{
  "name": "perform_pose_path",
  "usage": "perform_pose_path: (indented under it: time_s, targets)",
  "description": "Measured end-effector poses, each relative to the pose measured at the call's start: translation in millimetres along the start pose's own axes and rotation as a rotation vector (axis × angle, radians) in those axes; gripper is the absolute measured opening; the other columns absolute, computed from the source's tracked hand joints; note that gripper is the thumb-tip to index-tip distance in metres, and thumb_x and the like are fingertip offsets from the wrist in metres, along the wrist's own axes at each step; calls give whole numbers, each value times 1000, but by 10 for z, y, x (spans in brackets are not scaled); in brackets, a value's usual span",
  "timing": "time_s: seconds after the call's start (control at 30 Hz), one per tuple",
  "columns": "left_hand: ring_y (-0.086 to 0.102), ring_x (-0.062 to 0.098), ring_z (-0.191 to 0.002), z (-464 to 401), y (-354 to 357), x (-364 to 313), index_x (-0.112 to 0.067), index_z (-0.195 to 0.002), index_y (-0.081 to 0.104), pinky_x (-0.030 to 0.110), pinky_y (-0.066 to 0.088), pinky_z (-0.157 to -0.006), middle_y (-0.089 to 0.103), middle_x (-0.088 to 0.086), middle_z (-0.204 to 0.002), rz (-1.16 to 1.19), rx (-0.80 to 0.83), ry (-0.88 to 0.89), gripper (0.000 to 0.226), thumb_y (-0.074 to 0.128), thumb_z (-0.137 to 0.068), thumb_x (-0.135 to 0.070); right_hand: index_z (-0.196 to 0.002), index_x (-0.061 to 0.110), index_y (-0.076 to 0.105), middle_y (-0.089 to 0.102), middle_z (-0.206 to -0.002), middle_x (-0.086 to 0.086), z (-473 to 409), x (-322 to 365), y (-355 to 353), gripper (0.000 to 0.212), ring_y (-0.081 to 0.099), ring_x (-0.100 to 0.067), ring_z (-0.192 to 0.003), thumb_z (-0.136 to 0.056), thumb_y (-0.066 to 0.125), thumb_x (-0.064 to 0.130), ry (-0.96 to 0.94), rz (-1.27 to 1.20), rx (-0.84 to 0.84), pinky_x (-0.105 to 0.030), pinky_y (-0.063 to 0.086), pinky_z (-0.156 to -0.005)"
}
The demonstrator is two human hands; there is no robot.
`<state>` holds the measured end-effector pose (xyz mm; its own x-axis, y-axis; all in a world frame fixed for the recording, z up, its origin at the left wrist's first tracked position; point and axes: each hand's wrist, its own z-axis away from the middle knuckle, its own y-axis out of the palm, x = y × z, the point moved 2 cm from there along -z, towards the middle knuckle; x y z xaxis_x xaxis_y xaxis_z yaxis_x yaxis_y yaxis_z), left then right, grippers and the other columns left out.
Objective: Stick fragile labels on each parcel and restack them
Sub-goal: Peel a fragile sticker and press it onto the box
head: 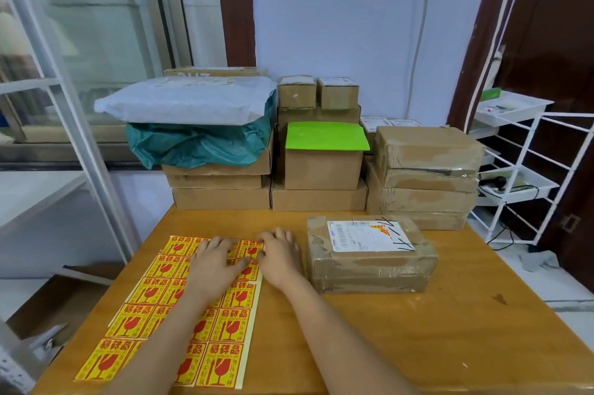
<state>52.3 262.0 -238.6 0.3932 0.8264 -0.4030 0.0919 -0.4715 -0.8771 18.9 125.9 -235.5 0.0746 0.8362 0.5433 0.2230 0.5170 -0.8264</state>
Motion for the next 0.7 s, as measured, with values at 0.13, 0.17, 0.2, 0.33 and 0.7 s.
perform_pose_path:
  time_s: [0.13,0.17,0.2,0.33,0.7]
  targets:
    - [38,10,-102,-25,8,58,-21,-128,55,31,36,-88,49,-10,-103,110,-53,-15,49,63,-86,-44,-120,27,57,48,-125,2,-73,-26,16,25,37,-20,-120,-96,51,23,7,-23,-53,-34,31,-101]
    - [39,11,-104,-33,13,68,-21,-127,55,30,35,-88,50,-11,-103,109,-58,-13,49,64,-84,-44,-118,27,58,49,-124,3,-84,-25,16,23,38,-20,-119,-96,52,24,7,-29,-66,-34,32,-100]
    - [40,12,-106,-39,26,79,-21,-126,56,30,35,-88,51,-10,-106,102,-58,-12,50,66,-83,-46,-116,27,59,50,-123,3,-93,-22,17,21,40,-19,-118,-96,52,24,8,-34,-77,-34,33,-99]
    - [38,14,-114,-40,55,68,-23,-122,56,31,33,-92,51,-6,-119,60,-21,-20,56,65,-78,-57,-107,26,64,54,-118,2,-148,-10,2,17,45,-21,-114,-96,51,25,32,-32,-113,-35,38,-95]
    - [38,13,-114,-23,36,39,-24,-121,55,33,34,-94,48,-9,-119,33,5,-42,55,62,-79,-59,-99,22,64,59,-112,3,-166,-42,4,14,50,-19,-108,-96,50,21,69,-106,-168,-32,43,-87]
